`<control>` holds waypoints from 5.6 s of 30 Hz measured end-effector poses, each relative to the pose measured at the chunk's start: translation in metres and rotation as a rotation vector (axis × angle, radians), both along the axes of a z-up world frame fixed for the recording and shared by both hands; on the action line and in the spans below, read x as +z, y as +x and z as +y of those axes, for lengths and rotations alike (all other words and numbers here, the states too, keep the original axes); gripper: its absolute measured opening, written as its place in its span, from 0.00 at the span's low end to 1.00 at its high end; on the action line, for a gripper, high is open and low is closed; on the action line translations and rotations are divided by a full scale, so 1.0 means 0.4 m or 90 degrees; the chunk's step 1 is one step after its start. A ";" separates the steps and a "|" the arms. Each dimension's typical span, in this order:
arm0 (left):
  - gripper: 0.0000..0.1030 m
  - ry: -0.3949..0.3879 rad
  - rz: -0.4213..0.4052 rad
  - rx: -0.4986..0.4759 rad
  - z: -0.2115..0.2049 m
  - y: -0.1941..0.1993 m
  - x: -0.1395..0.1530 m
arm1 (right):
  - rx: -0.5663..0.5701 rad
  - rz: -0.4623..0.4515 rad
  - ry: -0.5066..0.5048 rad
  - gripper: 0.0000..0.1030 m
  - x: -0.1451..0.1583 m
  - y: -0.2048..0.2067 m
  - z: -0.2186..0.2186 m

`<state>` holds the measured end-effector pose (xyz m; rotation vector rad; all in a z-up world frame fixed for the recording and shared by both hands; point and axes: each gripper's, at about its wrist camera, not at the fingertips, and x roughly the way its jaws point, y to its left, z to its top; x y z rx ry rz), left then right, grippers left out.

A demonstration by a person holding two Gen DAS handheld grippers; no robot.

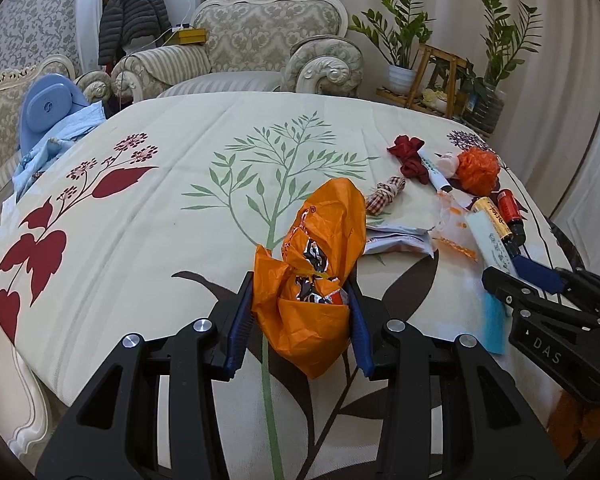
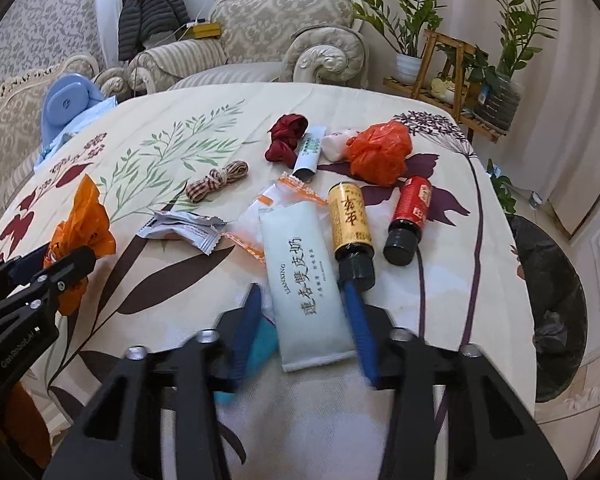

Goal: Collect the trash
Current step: 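Close the right tool on the white printed packet, then drop the orange bag from the left tool into the bin while the right drops the packet, then grasp the teal-and-white bottle with the left tool, then grasp the red can with the right tool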

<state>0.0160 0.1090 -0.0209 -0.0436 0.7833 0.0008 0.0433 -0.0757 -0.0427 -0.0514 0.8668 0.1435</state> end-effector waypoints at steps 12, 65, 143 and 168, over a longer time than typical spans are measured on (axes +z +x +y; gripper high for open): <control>0.40 -0.012 -0.010 -0.013 -0.045 -0.016 0.010 | -0.016 -0.036 -0.004 0.34 0.037 -0.052 -0.051; 0.65 0.011 0.001 -0.251 -0.808 0.206 -0.004 | -0.328 -0.073 -0.006 0.49 -0.021 0.035 -0.698; 0.14 -0.030 -0.027 -0.054 -0.138 0.120 0.046 | -0.116 -0.062 0.005 0.71 0.053 0.109 -0.181; 0.14 -0.035 -0.009 -0.042 -0.109 0.173 0.008 | -0.085 0.014 -0.030 0.24 -0.003 0.162 -0.133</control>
